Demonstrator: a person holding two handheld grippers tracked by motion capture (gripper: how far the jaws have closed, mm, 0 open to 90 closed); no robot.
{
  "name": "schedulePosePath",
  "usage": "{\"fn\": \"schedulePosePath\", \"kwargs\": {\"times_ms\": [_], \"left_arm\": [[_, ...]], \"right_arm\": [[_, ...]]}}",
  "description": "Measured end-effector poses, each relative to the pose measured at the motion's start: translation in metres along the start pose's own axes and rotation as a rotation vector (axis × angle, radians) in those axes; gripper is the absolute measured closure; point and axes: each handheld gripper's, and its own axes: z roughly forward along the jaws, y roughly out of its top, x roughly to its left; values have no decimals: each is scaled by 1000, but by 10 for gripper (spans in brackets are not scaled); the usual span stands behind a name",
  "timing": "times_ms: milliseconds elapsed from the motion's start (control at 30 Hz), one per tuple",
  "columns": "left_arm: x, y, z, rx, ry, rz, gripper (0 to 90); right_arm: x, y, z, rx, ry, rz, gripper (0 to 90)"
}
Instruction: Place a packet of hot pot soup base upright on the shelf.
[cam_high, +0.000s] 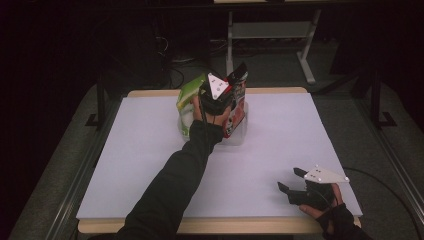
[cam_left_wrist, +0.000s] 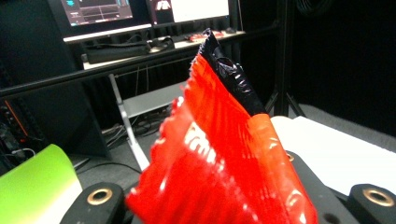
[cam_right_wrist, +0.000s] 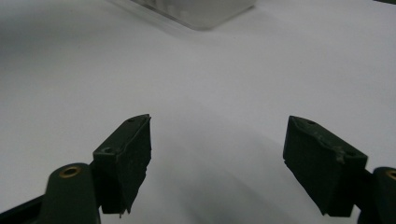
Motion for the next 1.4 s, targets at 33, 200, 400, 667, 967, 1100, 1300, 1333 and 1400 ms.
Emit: {"fn": "schedulePosePath", "kwargs": {"times_ms": [33,200,400,667,967,1100,1300,1333,1400], "left_arm": [[-1,-1,0,-3,-3,7,753],[-1,-13,2,23,-14,10,748],[2,-21,0,23,-26,-13,743],[6,-23,-2,25,-46,-22,737],[9,-24,-3,38,-73,-18,729],[9,-25,-4,39,-85,-18,724],[10,-24,-5,51,-96,-20,717],[11,-25,-5,51,-98,-21,715],[11,-26,-4,62,-104,-20,704]], "right_arm": [[0,0,0,1,0,0,227],[-2,-1,0,2,0,2,230],[0,0,1,1,2,-5,233],[0,-1,2,7,4,-5,234],[0,-1,3,12,7,-12,234],[1,-1,3,14,9,-12,234],[3,-1,4,22,11,-15,236],[3,-1,4,22,11,-16,235],[2,-1,4,21,11,-16,236]]}}
